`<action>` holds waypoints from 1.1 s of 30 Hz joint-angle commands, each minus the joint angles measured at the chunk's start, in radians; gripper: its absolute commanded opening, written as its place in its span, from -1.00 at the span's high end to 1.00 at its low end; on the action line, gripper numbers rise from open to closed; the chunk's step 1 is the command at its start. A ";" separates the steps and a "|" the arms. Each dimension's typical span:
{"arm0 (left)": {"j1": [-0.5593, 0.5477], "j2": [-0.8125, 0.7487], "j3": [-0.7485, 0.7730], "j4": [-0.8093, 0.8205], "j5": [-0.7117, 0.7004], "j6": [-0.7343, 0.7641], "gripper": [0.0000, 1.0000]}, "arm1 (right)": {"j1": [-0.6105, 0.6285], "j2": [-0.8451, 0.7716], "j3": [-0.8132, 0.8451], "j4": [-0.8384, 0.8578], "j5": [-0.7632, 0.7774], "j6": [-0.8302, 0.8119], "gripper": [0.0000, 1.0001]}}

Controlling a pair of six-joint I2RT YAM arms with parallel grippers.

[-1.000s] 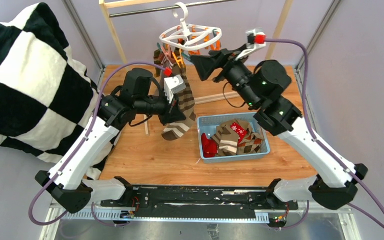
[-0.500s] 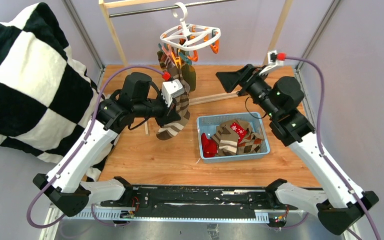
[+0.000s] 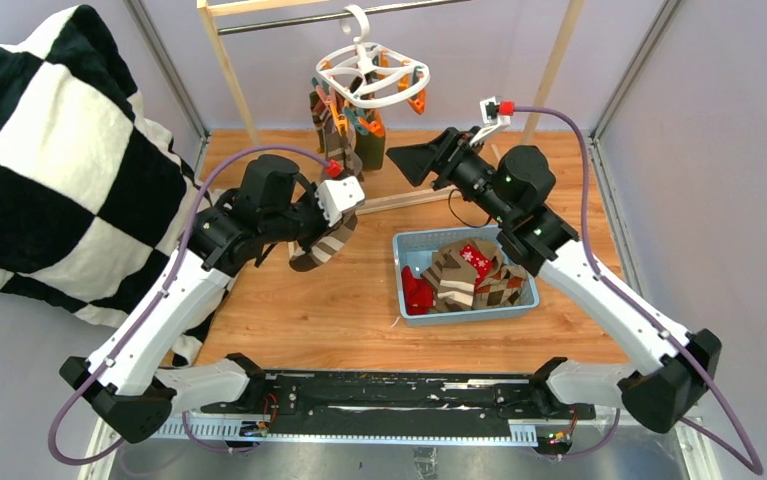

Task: Remove the socks clipped to the hanger
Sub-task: Adjust the hanger on the clothesline.

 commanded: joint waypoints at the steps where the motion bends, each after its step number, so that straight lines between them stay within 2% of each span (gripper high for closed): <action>1: -0.007 -0.044 -0.009 -0.030 -0.054 0.105 1.00 | -0.079 0.071 -0.049 0.215 -0.142 0.202 -0.57; 7: -0.007 -0.041 0.020 -0.030 -0.027 0.073 1.00 | -0.133 0.170 -0.022 0.304 -0.274 0.305 -0.55; 9: -0.007 -0.035 0.035 -0.034 -0.006 0.038 1.00 | -0.148 0.214 -0.022 0.380 -0.327 0.363 -0.55; 13: -0.008 -0.024 0.055 -0.048 0.074 -0.063 1.00 | -0.169 0.347 -0.015 0.661 -0.457 0.555 -0.54; 17: -0.005 -0.045 0.029 -0.048 0.239 -0.169 1.00 | -0.169 0.484 0.028 0.949 -0.522 0.771 -0.51; 23: 0.042 -0.059 -0.025 0.001 0.422 -0.289 1.00 | -0.160 0.623 0.150 1.170 -0.546 0.956 -0.58; 27: 0.127 -0.035 -0.033 0.034 0.556 -0.333 1.00 | -0.153 0.676 0.195 1.221 -0.531 1.025 -0.58; 33: 0.136 -0.012 -0.001 0.039 0.607 -0.353 1.00 | -0.143 0.732 0.262 1.260 -0.522 1.086 -0.58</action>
